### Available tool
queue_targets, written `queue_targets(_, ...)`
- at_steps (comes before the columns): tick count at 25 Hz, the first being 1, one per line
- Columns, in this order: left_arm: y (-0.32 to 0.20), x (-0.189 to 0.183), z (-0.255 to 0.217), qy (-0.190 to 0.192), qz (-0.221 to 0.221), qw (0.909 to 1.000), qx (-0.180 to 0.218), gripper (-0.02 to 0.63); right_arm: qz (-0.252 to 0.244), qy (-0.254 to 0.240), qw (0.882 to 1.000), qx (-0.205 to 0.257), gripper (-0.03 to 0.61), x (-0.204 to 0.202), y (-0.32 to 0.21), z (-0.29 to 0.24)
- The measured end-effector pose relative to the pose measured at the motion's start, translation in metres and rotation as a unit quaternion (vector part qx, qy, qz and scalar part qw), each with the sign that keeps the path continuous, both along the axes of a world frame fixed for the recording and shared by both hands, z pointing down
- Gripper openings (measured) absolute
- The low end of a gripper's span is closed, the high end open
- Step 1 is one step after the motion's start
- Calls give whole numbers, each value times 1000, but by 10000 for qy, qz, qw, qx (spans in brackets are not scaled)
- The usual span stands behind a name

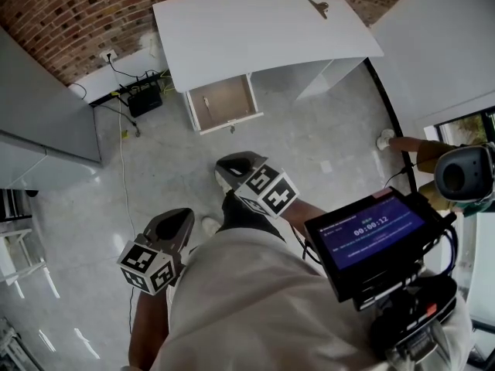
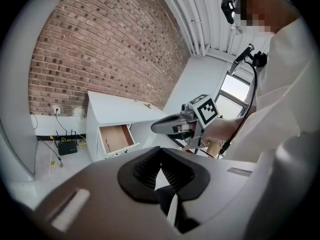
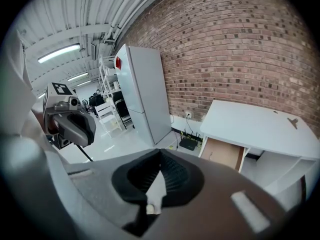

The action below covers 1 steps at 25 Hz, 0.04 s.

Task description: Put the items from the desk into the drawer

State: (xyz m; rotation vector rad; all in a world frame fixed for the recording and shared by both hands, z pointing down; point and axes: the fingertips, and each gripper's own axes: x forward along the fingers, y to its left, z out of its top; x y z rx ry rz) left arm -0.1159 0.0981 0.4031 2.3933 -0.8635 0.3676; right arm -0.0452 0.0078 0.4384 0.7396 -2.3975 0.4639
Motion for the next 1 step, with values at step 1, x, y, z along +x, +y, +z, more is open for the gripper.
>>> queue_targets(1, -1, 1, 0, 1, 15, 10000, 6, 9, 14, 9, 10000, -2, 2, 1, 0, 1)
